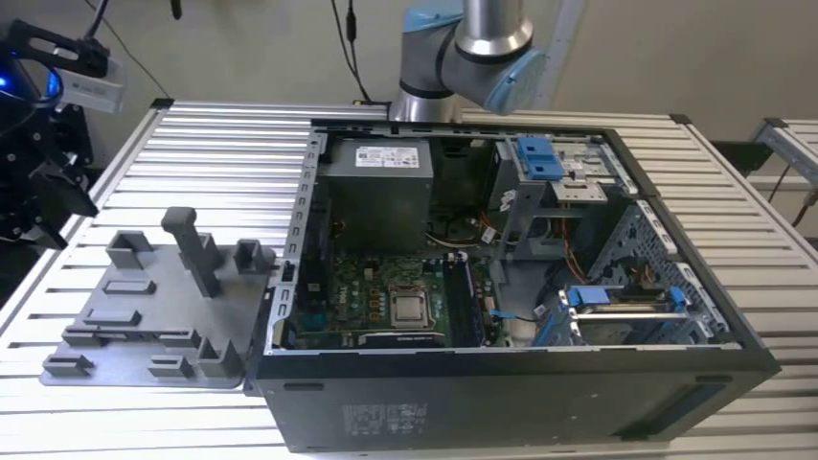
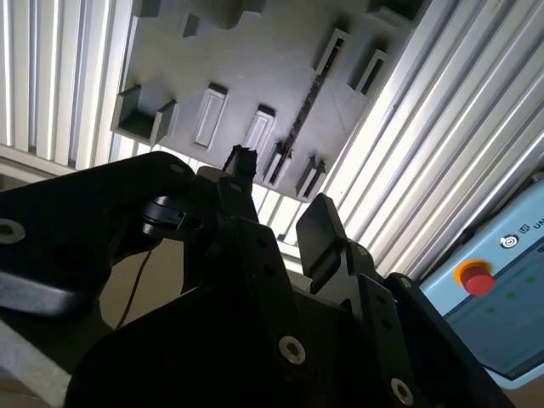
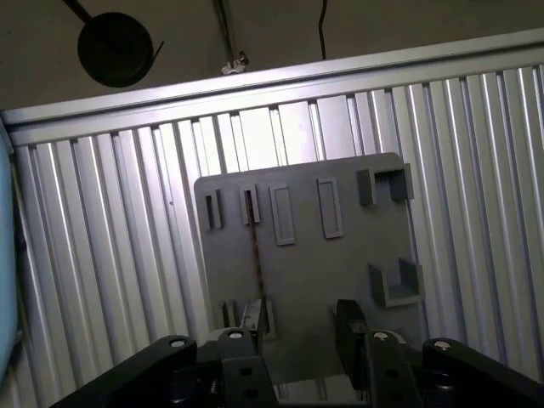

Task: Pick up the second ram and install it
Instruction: 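Pick up the second ram and move it above second insertion slot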

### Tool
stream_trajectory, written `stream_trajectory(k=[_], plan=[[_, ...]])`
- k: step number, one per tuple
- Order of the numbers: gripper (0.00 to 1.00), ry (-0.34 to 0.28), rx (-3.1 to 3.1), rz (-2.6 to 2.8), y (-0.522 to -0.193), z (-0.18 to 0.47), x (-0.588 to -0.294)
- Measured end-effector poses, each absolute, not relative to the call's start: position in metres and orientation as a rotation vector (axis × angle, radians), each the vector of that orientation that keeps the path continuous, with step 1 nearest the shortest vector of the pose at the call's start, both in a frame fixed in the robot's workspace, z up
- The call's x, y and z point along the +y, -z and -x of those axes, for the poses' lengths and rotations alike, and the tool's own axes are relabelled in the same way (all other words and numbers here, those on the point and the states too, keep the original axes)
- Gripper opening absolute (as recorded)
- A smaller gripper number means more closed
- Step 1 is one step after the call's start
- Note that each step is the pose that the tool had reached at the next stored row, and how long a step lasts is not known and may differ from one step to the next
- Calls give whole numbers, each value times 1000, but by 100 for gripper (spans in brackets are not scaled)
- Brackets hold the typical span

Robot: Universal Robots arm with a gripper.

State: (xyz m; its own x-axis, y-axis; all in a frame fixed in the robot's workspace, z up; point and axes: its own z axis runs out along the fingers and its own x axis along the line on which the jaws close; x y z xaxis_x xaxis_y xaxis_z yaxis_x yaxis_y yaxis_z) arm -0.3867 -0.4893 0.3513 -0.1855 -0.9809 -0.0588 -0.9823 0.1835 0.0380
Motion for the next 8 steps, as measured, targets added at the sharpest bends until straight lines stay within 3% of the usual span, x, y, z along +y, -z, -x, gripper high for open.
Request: stream_trajectory(k=[8], plan=[[48, -104, 2401, 1991, -340, 387, -489]])
